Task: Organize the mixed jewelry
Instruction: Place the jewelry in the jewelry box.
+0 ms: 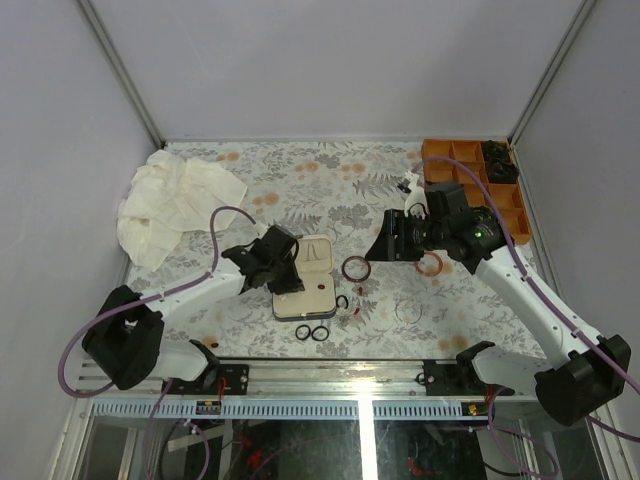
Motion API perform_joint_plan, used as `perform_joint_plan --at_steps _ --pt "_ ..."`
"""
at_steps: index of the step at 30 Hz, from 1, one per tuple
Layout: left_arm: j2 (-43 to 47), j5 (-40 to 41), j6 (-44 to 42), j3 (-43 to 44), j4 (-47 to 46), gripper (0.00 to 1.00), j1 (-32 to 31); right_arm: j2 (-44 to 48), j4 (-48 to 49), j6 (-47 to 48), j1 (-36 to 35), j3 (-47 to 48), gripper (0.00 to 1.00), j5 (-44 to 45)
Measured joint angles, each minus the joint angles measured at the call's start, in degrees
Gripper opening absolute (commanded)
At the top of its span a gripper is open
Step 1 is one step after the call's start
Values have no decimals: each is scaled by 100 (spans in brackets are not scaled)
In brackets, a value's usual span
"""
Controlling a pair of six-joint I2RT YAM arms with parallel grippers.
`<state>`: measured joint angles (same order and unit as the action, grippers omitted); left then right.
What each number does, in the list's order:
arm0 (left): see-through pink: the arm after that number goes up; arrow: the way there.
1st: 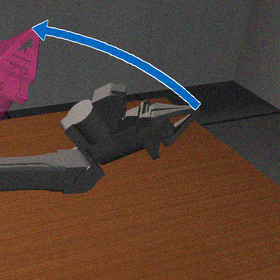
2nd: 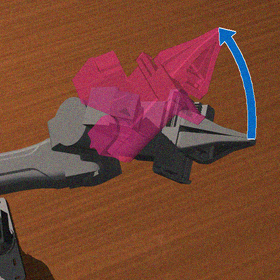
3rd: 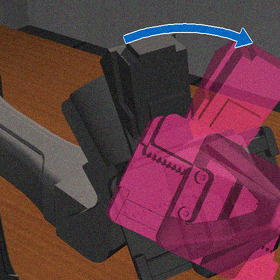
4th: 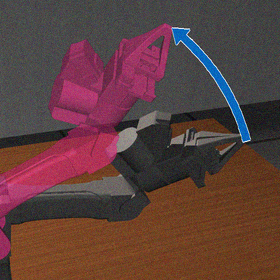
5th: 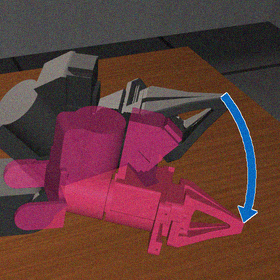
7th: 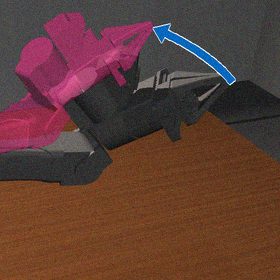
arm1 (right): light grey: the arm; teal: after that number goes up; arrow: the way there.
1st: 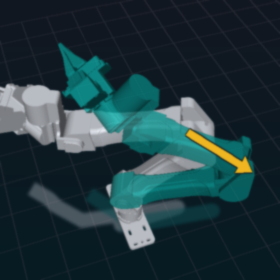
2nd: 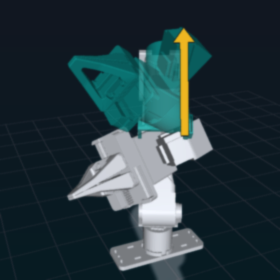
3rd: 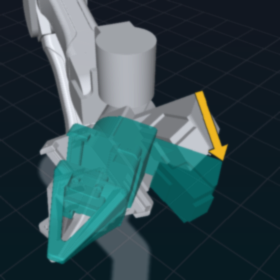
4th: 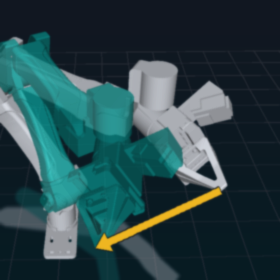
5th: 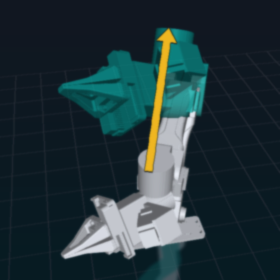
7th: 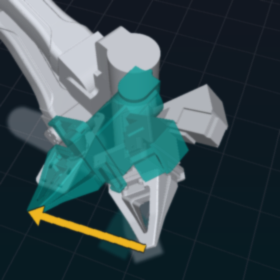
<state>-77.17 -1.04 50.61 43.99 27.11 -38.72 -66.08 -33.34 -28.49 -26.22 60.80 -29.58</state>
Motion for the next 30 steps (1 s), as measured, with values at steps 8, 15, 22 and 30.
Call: perform_joint_plan --at_steps 8,15,22,30 --pt "-83 2 -4 234 -15 0 -48 33 24 0 0 -57 60 -4" --pt "-151 2 -4 238 -7 0 -70 37 31 0 0 -68 60 -7" --pt "-179 4 -7 238 -2 0 -101 37 59 -2 0 -68 60 -13" --pt "-179 7 -7 238 22 0 -120 37 72 -7 0 -109 60 -52"
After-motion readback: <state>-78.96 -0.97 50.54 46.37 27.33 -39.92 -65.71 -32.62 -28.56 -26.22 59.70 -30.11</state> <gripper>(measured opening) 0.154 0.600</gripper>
